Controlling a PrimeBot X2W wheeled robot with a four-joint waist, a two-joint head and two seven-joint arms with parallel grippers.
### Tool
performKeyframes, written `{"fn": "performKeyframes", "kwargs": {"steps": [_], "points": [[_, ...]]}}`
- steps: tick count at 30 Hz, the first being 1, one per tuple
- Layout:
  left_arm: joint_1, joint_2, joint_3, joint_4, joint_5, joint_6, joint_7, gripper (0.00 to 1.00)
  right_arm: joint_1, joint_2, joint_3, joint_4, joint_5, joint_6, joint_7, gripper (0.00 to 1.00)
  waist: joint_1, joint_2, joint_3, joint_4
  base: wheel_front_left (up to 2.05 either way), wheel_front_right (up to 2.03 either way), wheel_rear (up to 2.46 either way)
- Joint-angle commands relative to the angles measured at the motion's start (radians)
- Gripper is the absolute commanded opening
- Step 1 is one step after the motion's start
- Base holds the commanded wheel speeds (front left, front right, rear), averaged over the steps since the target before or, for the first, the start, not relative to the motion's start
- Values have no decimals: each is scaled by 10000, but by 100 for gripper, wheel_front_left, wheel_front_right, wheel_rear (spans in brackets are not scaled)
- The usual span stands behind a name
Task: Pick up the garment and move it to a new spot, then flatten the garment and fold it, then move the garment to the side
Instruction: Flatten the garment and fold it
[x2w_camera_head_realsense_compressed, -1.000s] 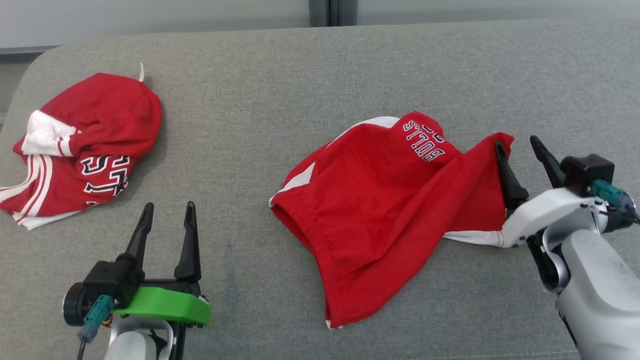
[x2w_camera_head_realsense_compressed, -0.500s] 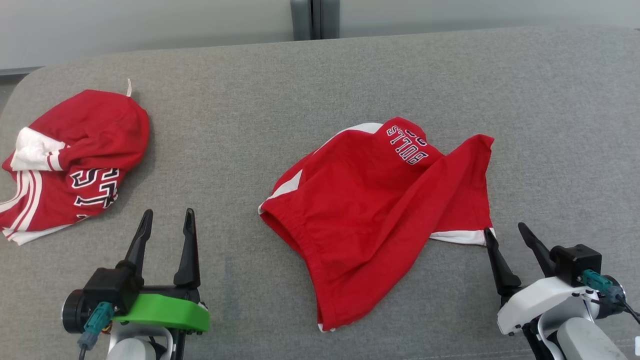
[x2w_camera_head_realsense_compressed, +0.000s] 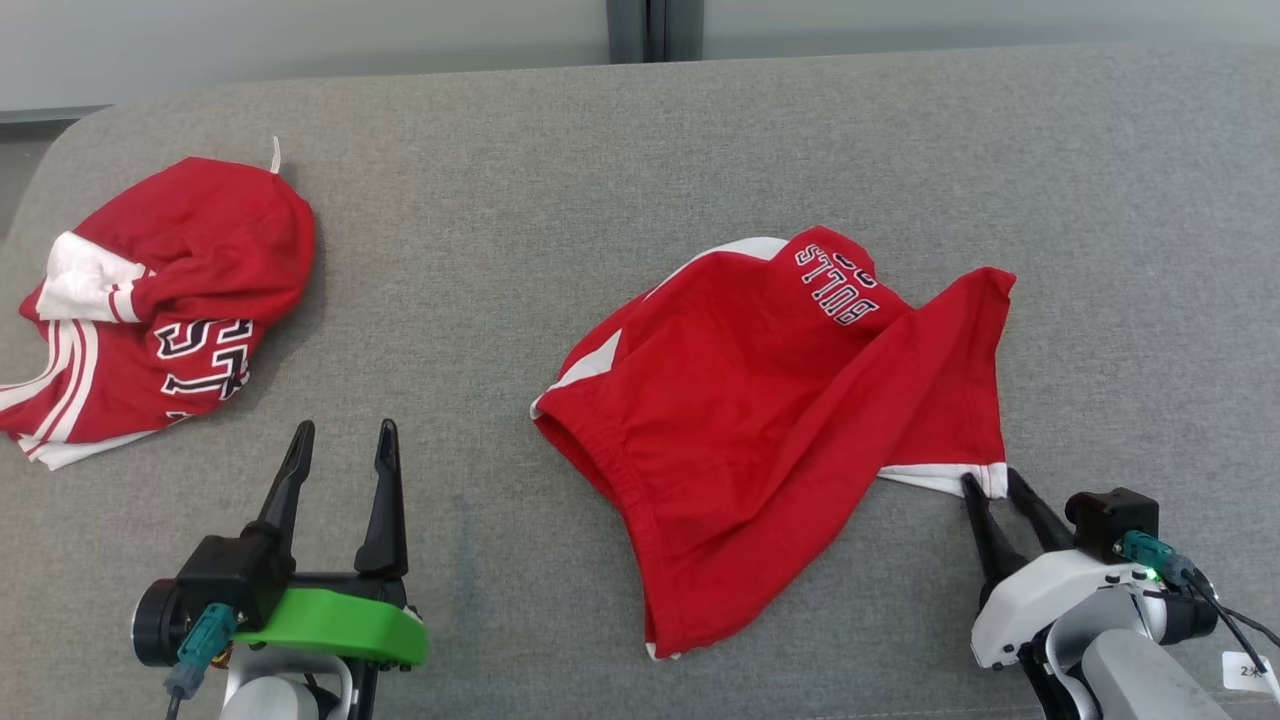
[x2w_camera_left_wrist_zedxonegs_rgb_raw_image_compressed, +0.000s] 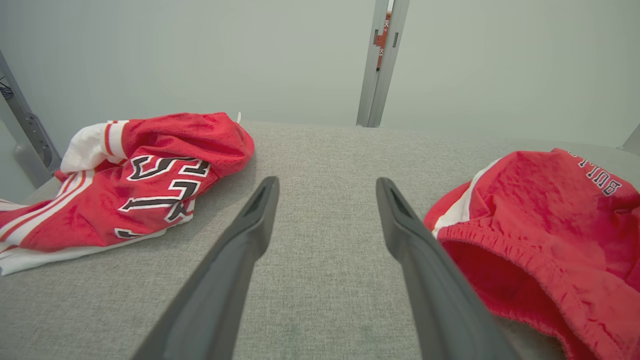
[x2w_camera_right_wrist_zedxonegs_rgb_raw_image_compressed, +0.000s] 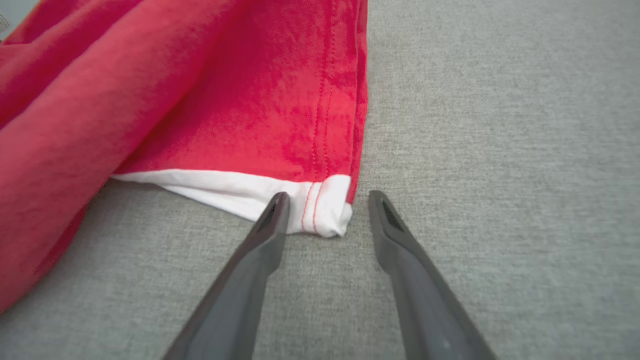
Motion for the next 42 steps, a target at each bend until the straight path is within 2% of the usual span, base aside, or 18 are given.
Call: {"fn": "performKeyframes", "kwargs": {"steps": [1, 6, 13, 21, 22, 23, 29, 34, 42], "points": [[86, 14, 9, 19, -65, -21, -3, 100, -89, 47, 98, 61, 136, 1, 3, 0, 0, 0, -52, -94, 0, 0, 0], [173, 14, 36, 79, -77, -21, -3, 100, 152, -149, -56, -374, 259, 1, -1, 0, 0, 0, -298, -316, 0, 0, 0], [376, 10, 70, 81, -135, -21, -3, 100, 1517, -377, -921, -1679, 302, 1, -1, 0, 0, 0, -647, -553, 0, 0, 0], [476, 8, 69, 41, -190, -21, -3, 100, 2537, -557, -1195, -2241, 486, 1, 17, 0, 0, 0, -726, -626, 0, 0, 0], [487, 8, 69, 45, -187, -21, -3, 100, 2525, -561, -1229, -2275, 440, 1, 16, 38, 0, 0, -729, -631, 0, 0, 0], [497, 8, 59, 52, -178, -21, -3, 100, 2484, -525, -1250, -2321, 394, 1, 12, 100, 0, 0, -733, -634, 0, 0, 0], [496, 7, -5, 77, -147, -21, -3, 100, 2292, -204, -1612, -2972, -138, 1, 3, 100, 0, 0, -805, -607, 0, 0, 0], [518, 7, -58, 66, -120, -21, -3, 100, 2403, 302, -1921, -4235, -746, 1, 1, 100, 0, 0, -863, -551, 0, 0, 0], [597, 63, -549, 151, -14, -21, -3, 100, 2666, 886, -1889, -5453, -1431, 1, 1, 100, 0, 0, -899, -451, 0, 0, 0]]}}
